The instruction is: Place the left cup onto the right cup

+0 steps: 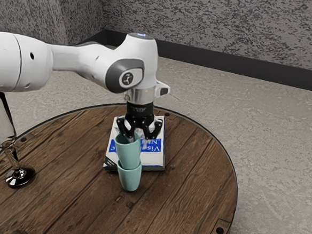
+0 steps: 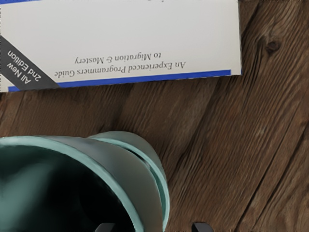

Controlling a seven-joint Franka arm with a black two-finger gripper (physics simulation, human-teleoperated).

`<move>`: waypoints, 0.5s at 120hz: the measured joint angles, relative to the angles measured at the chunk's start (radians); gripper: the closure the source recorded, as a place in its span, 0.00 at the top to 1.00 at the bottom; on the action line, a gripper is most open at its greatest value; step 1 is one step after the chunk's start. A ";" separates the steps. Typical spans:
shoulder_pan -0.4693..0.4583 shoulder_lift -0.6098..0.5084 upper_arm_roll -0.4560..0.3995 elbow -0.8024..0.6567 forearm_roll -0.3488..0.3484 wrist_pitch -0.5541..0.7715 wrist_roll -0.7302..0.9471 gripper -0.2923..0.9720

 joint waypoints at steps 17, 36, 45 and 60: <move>-0.004 -0.078 0.001 -0.004 0.002 -0.002 -0.005 0.56; -0.023 -0.156 0.002 0.002 0.010 -0.007 -0.003 0.67; -0.028 -0.179 0.006 0.020 0.047 -0.019 0.021 0.70; -0.031 -0.205 0.026 0.059 0.119 -0.038 0.104 0.73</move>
